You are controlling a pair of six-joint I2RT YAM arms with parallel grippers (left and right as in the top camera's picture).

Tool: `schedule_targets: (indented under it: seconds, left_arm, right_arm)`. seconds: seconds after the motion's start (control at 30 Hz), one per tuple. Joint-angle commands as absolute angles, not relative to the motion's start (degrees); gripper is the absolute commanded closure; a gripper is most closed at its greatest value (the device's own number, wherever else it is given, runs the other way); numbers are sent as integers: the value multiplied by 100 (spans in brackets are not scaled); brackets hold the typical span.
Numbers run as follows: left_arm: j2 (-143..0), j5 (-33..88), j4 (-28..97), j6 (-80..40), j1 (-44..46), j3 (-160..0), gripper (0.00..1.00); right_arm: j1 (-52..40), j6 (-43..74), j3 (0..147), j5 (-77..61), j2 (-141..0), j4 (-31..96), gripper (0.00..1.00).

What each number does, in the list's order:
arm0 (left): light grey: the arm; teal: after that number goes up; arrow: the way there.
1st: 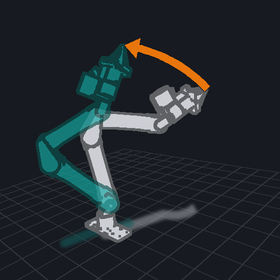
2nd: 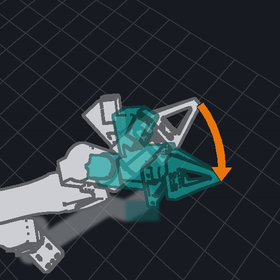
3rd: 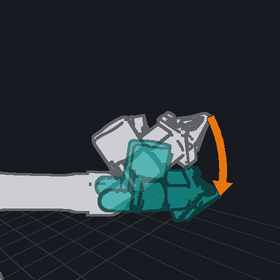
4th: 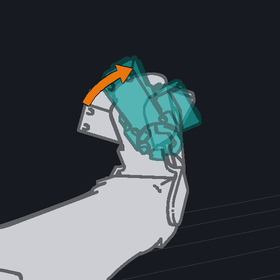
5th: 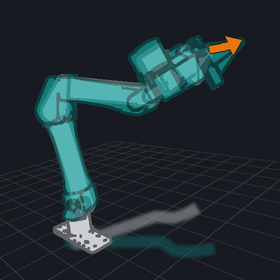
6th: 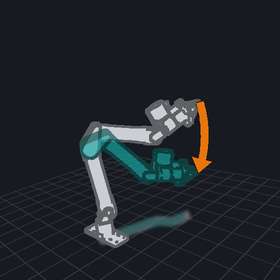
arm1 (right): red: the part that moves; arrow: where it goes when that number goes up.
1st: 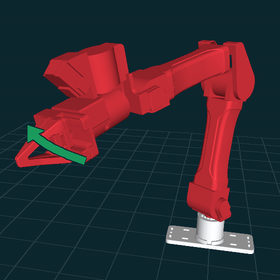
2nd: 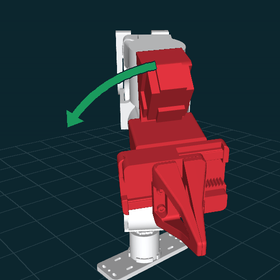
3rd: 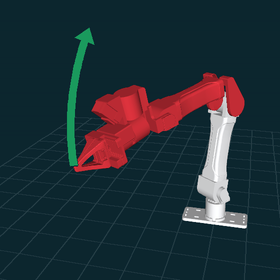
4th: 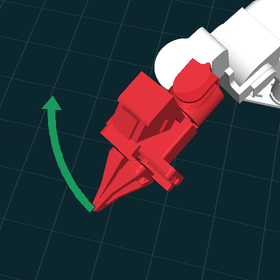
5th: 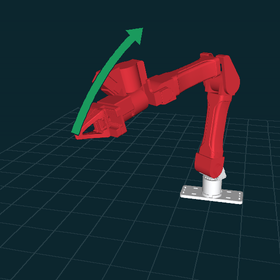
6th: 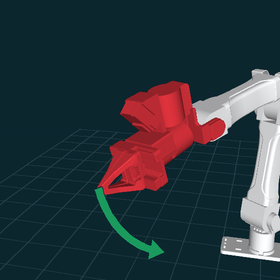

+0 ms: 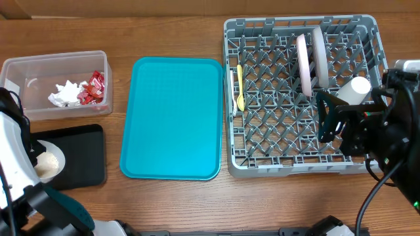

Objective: Sort waste into correct bins and load items into the dishwasher rack
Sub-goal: 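Lift the bowl with the left gripper toward the clear bin, then tilt the white bowl with the left gripper to pour rice onto the black tray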

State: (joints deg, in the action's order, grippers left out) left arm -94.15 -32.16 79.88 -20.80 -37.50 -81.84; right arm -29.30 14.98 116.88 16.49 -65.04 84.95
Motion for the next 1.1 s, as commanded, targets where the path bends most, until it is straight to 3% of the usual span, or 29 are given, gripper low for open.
schedule_targets:
  seconds: [0.0,0.5,0.77,1.07]
  left_arm:
    - [-9655,-3647,8016,-2453,-3701,-8138,96]
    - [-10827,-5433,8676,-4125,-2709,-8136,96]
    - [-11369,-6237,8613,-4222,-1774,-8136,96]
    - [-11701,-6342,9000,-4289,-1249,-8136,96]
  right_arm:
    - [-2952,1494,11697,1691,-6479,8466,0]
    - [-2952,1494,11697,1691,-6479,8466,0]
    - [-2952,1494,11697,1691,-6479,8466,0]
    - [-2952,1494,11697,1688,-6479,8466,0]
